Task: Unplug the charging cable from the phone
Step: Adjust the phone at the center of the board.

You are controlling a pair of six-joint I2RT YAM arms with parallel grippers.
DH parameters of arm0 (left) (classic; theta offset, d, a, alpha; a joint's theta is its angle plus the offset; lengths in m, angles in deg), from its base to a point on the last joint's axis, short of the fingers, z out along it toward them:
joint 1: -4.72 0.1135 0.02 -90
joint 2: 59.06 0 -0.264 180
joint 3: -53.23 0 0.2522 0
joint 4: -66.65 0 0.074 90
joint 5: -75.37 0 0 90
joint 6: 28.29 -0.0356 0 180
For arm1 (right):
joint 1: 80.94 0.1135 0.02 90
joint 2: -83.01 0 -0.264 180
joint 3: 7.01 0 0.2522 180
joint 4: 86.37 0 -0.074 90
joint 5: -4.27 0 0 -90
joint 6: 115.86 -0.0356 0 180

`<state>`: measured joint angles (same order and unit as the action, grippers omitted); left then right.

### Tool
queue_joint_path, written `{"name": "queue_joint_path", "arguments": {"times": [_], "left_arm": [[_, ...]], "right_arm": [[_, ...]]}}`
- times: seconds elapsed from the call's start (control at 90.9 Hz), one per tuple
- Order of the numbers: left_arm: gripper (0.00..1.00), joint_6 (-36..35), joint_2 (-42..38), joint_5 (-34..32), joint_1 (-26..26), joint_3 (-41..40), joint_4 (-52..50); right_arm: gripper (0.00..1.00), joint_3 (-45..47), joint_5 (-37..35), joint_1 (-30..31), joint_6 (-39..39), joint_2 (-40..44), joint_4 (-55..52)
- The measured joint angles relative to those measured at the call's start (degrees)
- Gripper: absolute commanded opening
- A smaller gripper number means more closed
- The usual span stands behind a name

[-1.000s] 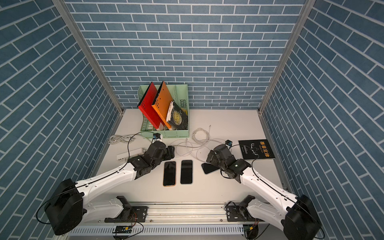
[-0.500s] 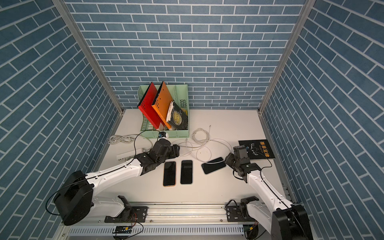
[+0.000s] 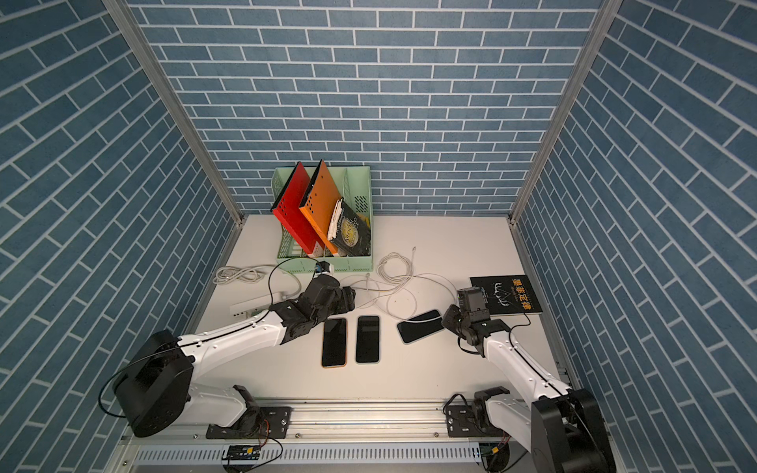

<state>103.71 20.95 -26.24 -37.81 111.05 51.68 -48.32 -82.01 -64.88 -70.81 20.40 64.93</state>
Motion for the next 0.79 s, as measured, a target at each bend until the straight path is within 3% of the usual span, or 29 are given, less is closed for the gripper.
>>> {"name": "queue_joint_path", "arguments": {"times": [0.352, 0.605, 0.792], "left_arm": [[0.74, -0.7, 0.1, 1.6, 0.0, 0.0, 0.1], [0.73, -1.5, 1.4, 3.7, 0.0, 0.0, 0.2], [0.73, -1.6, 1.3, 4.0, 0.0, 0.0, 0.0]], "right_arm": [[0.18, -0.5, 1.5, 1.1, 2.2, -1.8, -0.6], [0.18, -10.5, 4.0, 14.7, 7.4, -10.5, -1.0], [0.18, -14.8, 6.1, 20.6, 11.9, -16.2, -1.6]]}}
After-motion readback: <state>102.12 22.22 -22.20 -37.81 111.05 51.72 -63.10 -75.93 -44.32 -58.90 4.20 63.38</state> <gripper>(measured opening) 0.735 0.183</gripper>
